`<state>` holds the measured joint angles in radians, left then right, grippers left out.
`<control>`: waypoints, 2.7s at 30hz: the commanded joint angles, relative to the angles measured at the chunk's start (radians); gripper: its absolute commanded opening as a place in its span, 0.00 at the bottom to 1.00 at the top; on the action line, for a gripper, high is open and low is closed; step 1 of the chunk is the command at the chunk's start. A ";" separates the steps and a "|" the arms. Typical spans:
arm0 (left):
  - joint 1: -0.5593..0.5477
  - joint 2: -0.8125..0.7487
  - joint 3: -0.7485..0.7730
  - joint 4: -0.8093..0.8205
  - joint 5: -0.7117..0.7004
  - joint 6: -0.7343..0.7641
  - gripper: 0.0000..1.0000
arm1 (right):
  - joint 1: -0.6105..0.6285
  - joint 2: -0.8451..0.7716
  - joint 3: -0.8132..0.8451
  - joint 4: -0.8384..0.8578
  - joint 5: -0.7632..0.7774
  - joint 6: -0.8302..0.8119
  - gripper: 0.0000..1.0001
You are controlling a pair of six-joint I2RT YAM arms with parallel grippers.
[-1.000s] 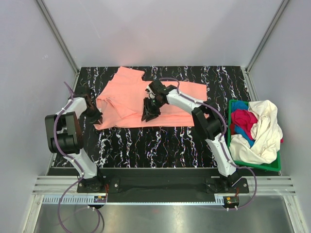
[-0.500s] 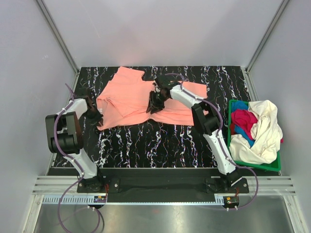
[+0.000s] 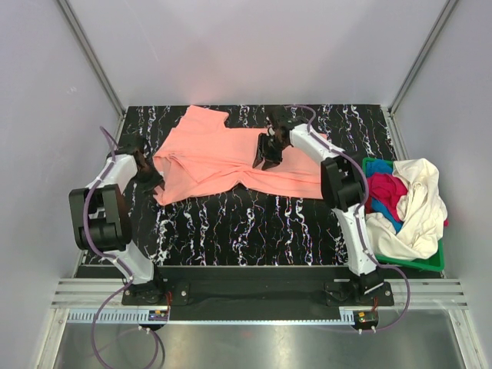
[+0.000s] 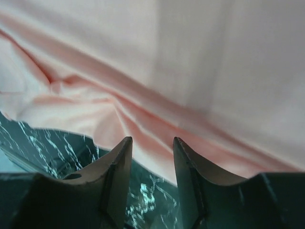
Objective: Fold and stack the t-shirts
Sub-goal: Fold the tshirt
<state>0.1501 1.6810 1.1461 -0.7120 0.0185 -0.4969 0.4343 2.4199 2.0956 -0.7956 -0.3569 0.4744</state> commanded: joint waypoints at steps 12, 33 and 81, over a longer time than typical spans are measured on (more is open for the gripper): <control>-0.004 0.126 0.052 0.052 0.072 -0.011 0.31 | 0.000 -0.295 -0.321 0.004 0.084 -0.039 0.47; 0.025 0.117 0.006 -0.001 -0.066 0.037 0.31 | 0.000 -0.153 -0.212 -0.090 0.226 0.006 0.47; -0.236 0.017 0.052 0.127 0.289 0.097 0.41 | -0.077 -0.082 0.032 -0.200 0.503 -0.178 0.50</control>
<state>-0.0322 1.6730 1.1397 -0.6975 0.0826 -0.4171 0.3565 2.3558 2.0693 -0.9298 0.1223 0.2989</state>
